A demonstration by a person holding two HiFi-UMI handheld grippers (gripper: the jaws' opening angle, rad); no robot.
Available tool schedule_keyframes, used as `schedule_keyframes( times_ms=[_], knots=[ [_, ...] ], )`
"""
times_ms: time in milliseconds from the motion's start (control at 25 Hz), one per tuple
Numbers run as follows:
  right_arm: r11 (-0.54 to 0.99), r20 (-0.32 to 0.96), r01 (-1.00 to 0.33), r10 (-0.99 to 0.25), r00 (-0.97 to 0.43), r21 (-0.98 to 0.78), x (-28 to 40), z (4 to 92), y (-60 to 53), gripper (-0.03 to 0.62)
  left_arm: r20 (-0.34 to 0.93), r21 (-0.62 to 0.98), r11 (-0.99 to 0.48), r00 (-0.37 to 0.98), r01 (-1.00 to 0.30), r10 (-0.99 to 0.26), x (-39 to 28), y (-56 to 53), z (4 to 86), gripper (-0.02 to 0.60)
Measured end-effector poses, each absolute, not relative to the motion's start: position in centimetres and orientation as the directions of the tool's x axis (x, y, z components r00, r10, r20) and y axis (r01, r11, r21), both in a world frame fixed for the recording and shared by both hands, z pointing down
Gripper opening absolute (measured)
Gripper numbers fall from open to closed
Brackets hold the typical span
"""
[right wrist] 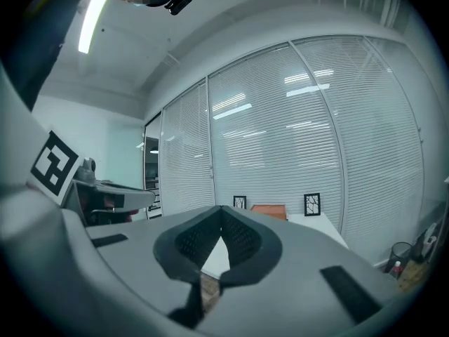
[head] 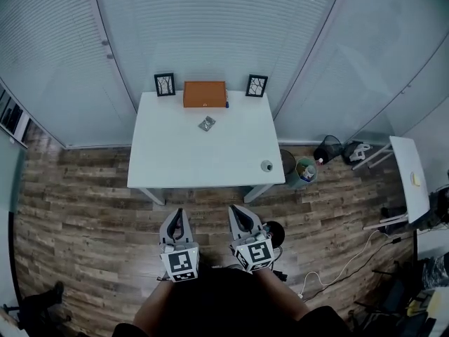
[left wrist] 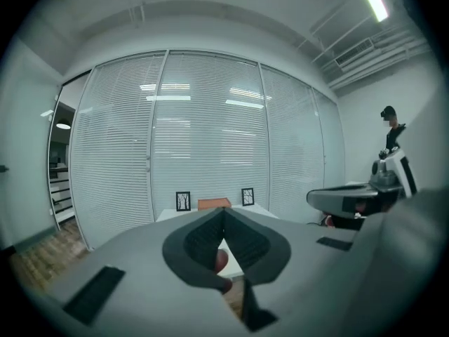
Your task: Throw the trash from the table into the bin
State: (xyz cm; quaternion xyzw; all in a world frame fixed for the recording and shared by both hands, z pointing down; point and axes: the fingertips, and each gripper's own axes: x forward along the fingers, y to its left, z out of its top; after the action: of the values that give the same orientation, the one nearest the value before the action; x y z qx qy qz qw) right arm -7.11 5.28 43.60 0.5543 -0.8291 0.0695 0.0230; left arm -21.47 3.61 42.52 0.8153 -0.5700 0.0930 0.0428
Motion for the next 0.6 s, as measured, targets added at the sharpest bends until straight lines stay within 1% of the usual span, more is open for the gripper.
schedule_keyframes(
  times_ms=[120,320,600],
  knots=[
    [0.370,0.134,-0.924,-0.915,-0.381,-0.098,-7.5,43.8,4.8,0.005,0.203,0.018,-0.349,0.345,-0.937,-0.916,-21.9,3.2,42.6,-0.002],
    [0.358,0.153,-0.928,-0.916,-0.370,-0.100,-8.6,44.9,3.9,0.005,0.199,0.003,-0.358,0.351,-0.934,-0.915,-23.5,2.3,42.7,-0.002],
    [0.328,0.200,-0.940,-0.919,-0.341,-0.092,-11.2,46.6,2.9,0.005,0.232,0.020,-0.393,0.387,-0.919,-0.893,-26.6,1.5,44.6,-0.003]
  ],
)
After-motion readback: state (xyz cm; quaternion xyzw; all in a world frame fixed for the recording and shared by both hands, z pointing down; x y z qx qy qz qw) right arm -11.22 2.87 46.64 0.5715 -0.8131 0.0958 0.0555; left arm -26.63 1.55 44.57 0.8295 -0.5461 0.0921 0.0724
